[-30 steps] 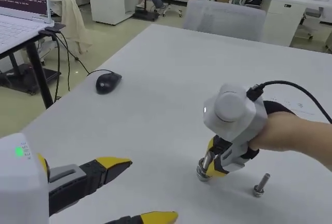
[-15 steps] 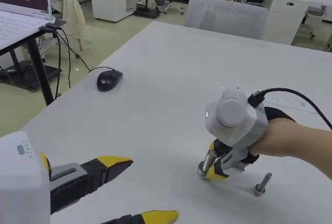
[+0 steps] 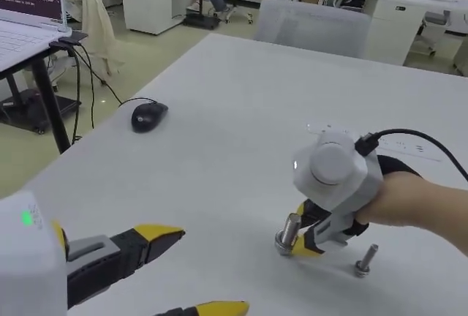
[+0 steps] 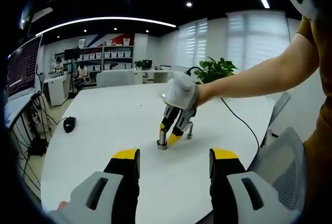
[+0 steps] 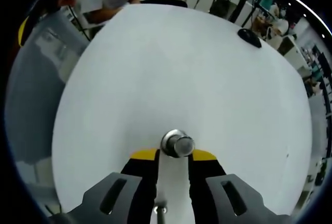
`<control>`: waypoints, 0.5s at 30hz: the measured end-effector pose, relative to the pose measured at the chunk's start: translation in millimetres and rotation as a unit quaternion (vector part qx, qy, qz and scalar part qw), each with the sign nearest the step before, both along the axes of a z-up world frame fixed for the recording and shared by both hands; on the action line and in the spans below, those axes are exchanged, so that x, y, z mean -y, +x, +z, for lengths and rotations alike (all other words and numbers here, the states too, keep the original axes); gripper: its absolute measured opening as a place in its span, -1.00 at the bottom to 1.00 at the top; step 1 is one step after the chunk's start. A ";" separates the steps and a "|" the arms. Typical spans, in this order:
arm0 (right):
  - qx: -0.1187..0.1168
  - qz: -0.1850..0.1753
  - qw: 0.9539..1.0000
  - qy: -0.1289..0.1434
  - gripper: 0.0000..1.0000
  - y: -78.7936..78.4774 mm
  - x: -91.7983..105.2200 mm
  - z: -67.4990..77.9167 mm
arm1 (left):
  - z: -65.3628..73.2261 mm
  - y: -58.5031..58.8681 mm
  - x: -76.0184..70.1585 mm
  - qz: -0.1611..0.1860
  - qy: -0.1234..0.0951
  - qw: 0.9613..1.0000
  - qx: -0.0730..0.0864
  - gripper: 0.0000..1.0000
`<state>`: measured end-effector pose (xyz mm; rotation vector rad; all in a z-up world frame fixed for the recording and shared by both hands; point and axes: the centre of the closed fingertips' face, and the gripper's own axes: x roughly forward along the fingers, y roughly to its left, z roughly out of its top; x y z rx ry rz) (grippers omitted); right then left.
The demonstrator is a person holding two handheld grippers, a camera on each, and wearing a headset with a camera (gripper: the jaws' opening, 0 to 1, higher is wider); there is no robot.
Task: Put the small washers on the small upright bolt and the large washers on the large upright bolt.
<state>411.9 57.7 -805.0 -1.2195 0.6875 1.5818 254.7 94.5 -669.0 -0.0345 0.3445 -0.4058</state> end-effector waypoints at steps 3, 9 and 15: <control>0.000 -0.007 1.000 0.007 -0.54 -0.7 3.2 3.4 | 1.2 1.1 -0.1 -0.003 0.001 1.000 0.001 0.06; 0.003 -0.030 0.999 0.043 -0.54 -1.5 10.0 20.2 | 5.8 4.1 -1.3 -0.006 0.005 1.000 0.008 0.06; 0.007 -0.059 0.992 0.110 -0.54 -9.6 18.1 48.9 | 1.0 6.3 7.3 -0.024 0.013 1.000 0.000 0.06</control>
